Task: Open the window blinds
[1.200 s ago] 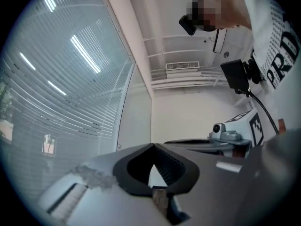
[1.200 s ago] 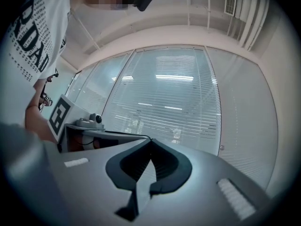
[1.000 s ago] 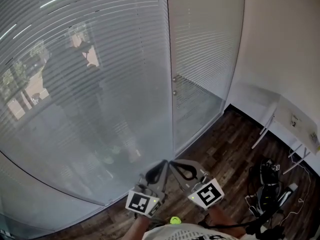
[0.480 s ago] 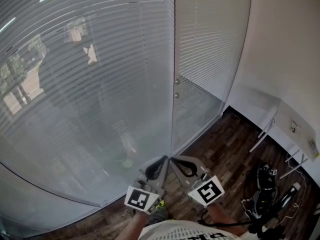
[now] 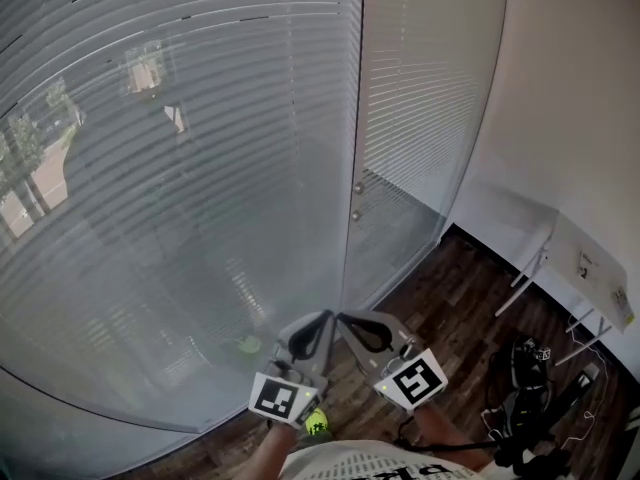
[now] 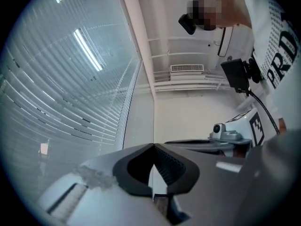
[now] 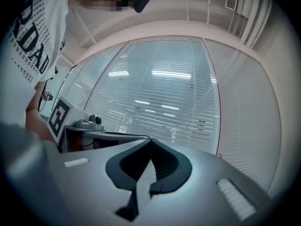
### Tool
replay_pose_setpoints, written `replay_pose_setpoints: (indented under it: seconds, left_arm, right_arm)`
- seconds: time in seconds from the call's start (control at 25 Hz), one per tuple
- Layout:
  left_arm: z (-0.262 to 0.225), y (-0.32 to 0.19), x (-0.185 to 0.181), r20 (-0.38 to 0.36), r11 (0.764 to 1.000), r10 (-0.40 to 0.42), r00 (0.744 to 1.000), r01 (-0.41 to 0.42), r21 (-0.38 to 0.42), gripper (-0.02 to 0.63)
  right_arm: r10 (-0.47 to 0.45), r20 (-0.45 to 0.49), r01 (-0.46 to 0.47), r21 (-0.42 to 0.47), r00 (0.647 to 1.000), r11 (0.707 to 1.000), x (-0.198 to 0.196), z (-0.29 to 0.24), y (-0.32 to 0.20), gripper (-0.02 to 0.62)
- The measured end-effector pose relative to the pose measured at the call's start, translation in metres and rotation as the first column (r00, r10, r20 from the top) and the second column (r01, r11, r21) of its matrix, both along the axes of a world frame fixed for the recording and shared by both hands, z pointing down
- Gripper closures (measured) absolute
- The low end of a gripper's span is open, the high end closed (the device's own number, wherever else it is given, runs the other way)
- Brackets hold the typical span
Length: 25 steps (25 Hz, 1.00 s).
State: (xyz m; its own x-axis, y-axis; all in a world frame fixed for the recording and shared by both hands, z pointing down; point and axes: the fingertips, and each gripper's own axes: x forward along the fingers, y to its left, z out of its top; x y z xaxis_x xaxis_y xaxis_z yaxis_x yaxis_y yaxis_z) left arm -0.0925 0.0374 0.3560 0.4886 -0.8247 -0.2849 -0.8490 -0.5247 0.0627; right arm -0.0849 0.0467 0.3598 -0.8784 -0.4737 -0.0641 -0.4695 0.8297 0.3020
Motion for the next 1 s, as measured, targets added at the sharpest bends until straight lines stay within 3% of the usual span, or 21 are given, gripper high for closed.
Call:
replay_pose_setpoints:
  seconds: [0.24,0.4,0.76,1.0]
  left_arm:
    - [-0.001,-0.037,-0.024,0.009,1.000,0.011,1.000,-0.011,0.000,0.617]
    - [0.013,-0.053,-0.037,0.074,1.000,0.010,0.997,-0.010,0.008,0.617]
    - [0.008,-0.096,-0.063,-0.035,1.000,0.029,0.999,-0.029,0.002,0.617]
    - [0.014,-0.117,-0.088,-0.029,1.000,0.023,0.999,-0.023,0.005,0.617]
  right_arm:
    - [0.015,0.015,-0.015,-0.004,1.000,1.000,-0.024,-0.002,-0.037,0.588]
    - [0.012,0.023,-0.011,-0.013,1.000,1.000,-0.037,0.004,-0.053,0.588]
    - [0.015,0.013,-0.014,-0.027,1.000,1.000,-0.062,0.007,-0.098,0.588]
    - [0.025,-0.026,-0.026,-0.021,0.999,0.999,-0.088,0.014,-0.119,0.588]
